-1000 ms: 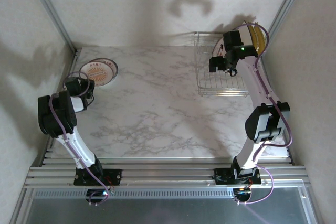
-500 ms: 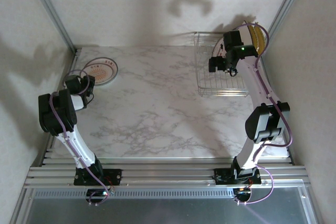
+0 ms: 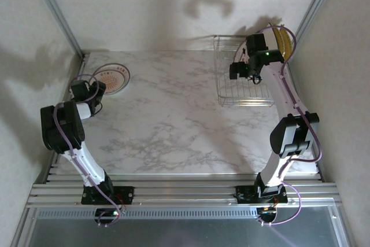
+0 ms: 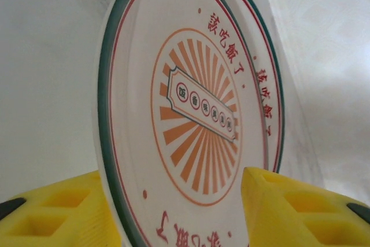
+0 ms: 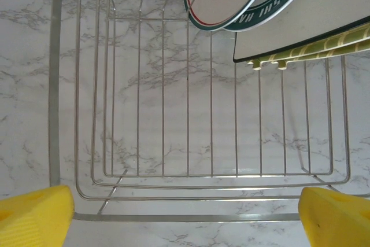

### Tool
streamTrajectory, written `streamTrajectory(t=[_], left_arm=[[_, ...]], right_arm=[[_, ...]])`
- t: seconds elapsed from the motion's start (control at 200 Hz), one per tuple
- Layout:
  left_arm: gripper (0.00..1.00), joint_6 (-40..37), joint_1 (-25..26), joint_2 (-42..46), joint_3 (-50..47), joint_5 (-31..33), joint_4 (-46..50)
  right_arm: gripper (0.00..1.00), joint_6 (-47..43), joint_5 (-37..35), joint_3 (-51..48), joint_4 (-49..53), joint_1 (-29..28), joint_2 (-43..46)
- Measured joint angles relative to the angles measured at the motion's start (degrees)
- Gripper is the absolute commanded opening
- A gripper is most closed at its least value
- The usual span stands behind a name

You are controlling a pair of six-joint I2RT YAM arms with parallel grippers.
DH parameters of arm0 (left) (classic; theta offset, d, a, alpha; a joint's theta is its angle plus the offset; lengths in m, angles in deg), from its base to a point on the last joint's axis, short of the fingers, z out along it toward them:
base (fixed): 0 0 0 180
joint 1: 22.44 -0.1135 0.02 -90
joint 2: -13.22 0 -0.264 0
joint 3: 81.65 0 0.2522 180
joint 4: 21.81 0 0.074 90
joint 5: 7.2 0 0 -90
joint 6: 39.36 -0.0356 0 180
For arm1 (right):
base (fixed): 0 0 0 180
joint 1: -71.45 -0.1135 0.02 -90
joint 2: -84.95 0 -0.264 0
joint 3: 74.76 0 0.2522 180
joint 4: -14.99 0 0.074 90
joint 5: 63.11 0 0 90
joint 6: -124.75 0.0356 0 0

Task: Unload the plates from the dish rack

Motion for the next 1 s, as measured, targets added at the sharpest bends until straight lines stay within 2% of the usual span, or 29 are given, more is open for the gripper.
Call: streamTrajectory(t=[0.491, 0.816, 1.001], left_arm=[[0.54, -8.39, 1.18, 0.92, 4.66, 3.54, 10.88], [0.54, -13.73, 4.76, -1.7, 12.92, 6.25, 18.16], [0.54, -16.28, 5.35, -1.99, 14.01, 7.5, 21.27]], right_arm=[[0.99, 0.0, 0.94, -0.87, -0.83, 0.0, 0.02], [0.99, 0.0, 0.98, -1.7, -1.09, 0.0, 1.07], [0.99, 0.0, 0.98, -1.81, -1.29, 0.0, 1.46]])
